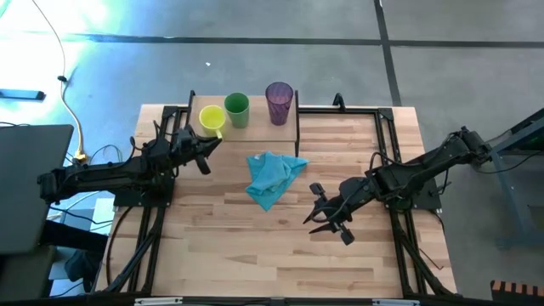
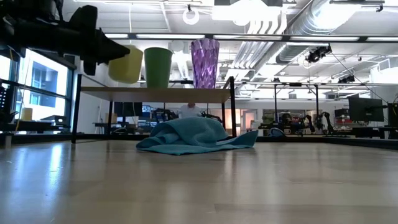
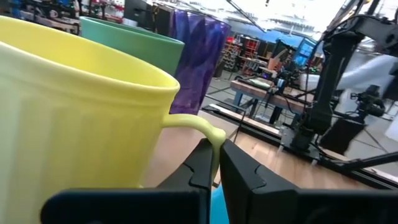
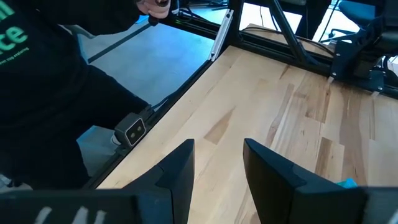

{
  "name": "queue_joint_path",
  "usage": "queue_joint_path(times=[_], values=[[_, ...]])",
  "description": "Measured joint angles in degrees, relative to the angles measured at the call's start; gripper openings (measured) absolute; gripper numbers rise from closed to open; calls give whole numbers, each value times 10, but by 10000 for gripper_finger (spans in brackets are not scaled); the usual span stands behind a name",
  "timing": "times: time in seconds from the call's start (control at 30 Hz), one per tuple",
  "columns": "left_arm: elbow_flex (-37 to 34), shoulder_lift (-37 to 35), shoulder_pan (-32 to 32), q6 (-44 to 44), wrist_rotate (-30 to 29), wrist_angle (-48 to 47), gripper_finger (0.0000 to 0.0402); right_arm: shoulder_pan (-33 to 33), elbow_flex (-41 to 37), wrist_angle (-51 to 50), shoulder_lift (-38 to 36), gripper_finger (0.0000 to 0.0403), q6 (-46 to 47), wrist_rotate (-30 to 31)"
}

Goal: Stack small to large cups/mugs on shelf
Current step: Put the yellow mug on the shelf

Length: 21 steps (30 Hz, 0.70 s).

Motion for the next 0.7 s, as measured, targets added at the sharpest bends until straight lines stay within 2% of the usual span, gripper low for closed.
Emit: queue_joint_path(times=[0.33,0.47,0.7], values=[[0,0,-7,-49,54,-2,3,0,0,0,0,128,14,0],[0,0,-53,-51,36,-2,2,0,0,0,0,128,19,7],[0,0,-182,-68,-54,-33,1,0,0,1,0,128,20,7]])
